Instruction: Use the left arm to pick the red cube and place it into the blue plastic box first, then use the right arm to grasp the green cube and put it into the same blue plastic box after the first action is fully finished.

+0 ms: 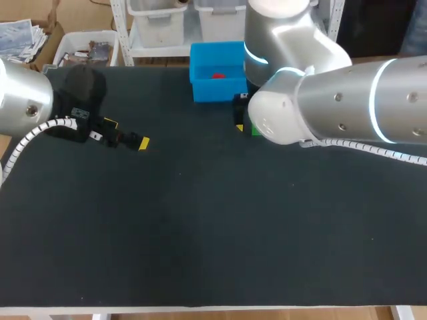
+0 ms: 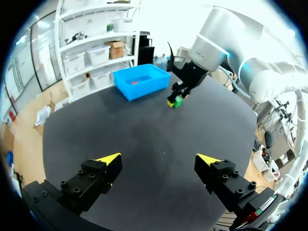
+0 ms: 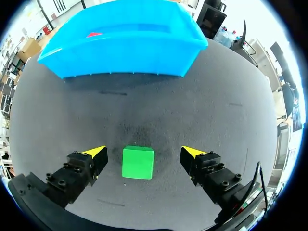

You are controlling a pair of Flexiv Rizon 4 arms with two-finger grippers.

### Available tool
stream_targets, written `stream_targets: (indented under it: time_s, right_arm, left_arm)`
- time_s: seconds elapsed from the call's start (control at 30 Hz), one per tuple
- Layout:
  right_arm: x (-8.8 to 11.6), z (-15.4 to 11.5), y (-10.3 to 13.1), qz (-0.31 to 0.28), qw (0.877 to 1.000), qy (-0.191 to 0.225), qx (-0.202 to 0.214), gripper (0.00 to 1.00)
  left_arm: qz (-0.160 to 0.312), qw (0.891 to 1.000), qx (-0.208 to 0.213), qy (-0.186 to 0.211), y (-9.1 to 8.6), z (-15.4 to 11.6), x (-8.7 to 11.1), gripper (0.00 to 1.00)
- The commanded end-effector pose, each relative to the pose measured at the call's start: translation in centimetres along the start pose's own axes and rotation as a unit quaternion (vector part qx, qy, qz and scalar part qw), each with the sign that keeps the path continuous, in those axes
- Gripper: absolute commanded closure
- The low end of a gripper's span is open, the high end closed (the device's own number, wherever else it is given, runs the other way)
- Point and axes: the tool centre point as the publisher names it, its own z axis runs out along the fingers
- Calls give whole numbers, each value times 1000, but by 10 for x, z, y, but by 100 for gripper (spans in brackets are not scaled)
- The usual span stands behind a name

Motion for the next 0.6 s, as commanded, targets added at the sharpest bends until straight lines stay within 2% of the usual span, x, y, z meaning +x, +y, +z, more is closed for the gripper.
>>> stream_targets:
  time_s: [0.03,0.07,0.1,0.13,0.6]
  right_arm:
    - [-2,2,0,0,1000,0,0,17]
    - [-3,2,1,0,1000,-1,0,60]
    - [-3,3,1,-1,1000,-1,0,92]
    - [-4,3,1,-1,1000,-2,0,100]
    - [-2,-1,-2,4,1000,-5,-2,100]
  left_arm:
    - [1,1000,2,-2,1,0,1,0]
    - [1,1000,2,-2,1,0,1,0]
    - [1,1000,2,-2,1,0,1,0]
    - [1,1000,2,-2,1,0,1,0]
    - [1,1000,2,-2,1,0,1,0]
